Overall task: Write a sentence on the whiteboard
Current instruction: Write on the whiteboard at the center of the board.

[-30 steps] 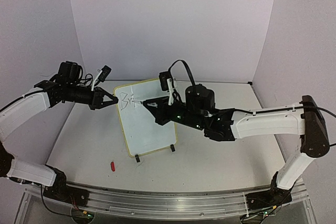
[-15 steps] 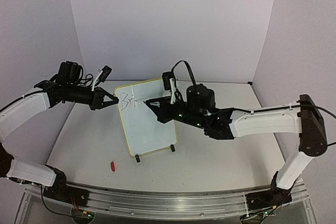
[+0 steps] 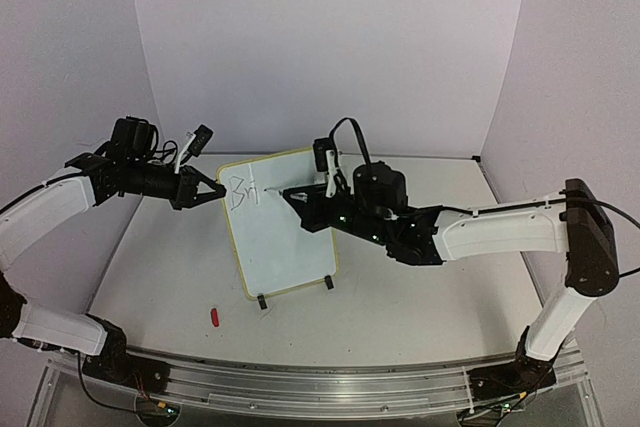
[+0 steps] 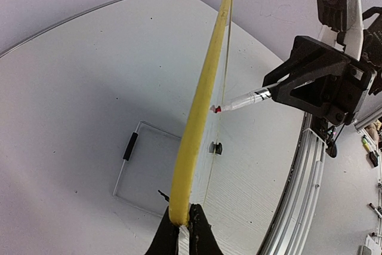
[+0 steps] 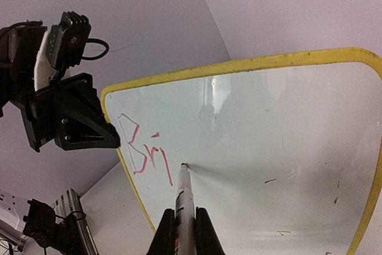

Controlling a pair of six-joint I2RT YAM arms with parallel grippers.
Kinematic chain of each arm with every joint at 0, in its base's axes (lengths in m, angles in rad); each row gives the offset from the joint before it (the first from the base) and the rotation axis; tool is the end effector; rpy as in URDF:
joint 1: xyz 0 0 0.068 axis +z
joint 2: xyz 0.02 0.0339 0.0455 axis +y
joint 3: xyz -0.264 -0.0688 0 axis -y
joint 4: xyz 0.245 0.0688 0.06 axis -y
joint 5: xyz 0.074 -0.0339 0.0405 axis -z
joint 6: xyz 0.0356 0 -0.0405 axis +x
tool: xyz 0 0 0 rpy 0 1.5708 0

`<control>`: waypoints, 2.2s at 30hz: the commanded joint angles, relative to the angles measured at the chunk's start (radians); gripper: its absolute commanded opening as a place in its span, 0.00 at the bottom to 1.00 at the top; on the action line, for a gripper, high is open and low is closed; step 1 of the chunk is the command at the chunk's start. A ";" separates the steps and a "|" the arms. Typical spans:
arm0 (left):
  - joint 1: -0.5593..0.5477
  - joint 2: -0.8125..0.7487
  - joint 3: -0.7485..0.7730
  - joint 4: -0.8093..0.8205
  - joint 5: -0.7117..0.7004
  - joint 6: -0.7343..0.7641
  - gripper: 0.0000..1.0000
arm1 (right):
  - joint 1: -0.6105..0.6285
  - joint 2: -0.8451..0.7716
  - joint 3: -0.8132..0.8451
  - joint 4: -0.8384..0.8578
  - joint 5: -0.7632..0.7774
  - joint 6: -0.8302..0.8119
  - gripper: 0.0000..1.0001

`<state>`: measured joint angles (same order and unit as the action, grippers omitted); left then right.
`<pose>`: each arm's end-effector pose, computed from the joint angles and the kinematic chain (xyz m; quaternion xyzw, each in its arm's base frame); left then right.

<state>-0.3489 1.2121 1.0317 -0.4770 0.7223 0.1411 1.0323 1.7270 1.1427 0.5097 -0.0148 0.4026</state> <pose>0.2352 -0.1106 0.3142 0.3548 0.7767 -0.3582 0.3774 0.2087 0.3504 0.2810 -0.2318 0.6954 0.4513 0.5090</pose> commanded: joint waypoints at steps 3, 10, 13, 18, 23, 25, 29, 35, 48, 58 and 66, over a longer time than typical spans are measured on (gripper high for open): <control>-0.022 0.031 -0.012 -0.049 -0.081 0.049 0.00 | -0.009 0.023 0.049 0.037 0.035 -0.008 0.00; -0.022 0.036 -0.012 -0.049 -0.083 0.051 0.00 | -0.010 0.044 0.068 0.037 0.023 -0.019 0.00; -0.023 0.038 -0.010 -0.049 -0.082 0.051 0.00 | -0.010 0.054 0.073 0.031 -0.006 -0.018 0.00; -0.023 0.037 -0.011 -0.050 -0.081 0.051 0.00 | -0.010 0.063 0.063 0.017 -0.025 -0.004 0.00; -0.024 0.037 -0.011 -0.049 -0.081 0.051 0.00 | -0.010 0.049 0.033 0.010 -0.017 0.004 0.00; -0.024 0.039 -0.010 -0.049 -0.080 0.051 0.00 | -0.010 0.039 0.025 0.010 -0.008 0.005 0.00; -0.024 0.040 -0.011 -0.049 -0.080 0.051 0.00 | -0.010 0.029 0.020 0.008 -0.001 0.001 0.00; -0.024 0.041 -0.009 -0.049 -0.081 0.052 0.00 | -0.011 0.022 0.019 0.000 0.007 -0.005 0.00; -0.025 0.042 -0.010 -0.052 -0.083 0.051 0.00 | -0.010 -0.014 -0.005 -0.026 0.015 -0.011 0.00; -0.026 0.043 -0.009 -0.051 -0.086 0.052 0.00 | -0.010 -0.028 0.003 -0.001 0.068 -0.024 0.00; -0.026 0.043 -0.009 -0.051 -0.084 0.052 0.00 | -0.010 -0.023 0.024 0.028 0.064 -0.025 0.00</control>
<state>-0.3492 1.2190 1.0317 -0.4657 0.7124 0.1337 1.0328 1.7369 1.1427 0.5017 -0.0055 0.3931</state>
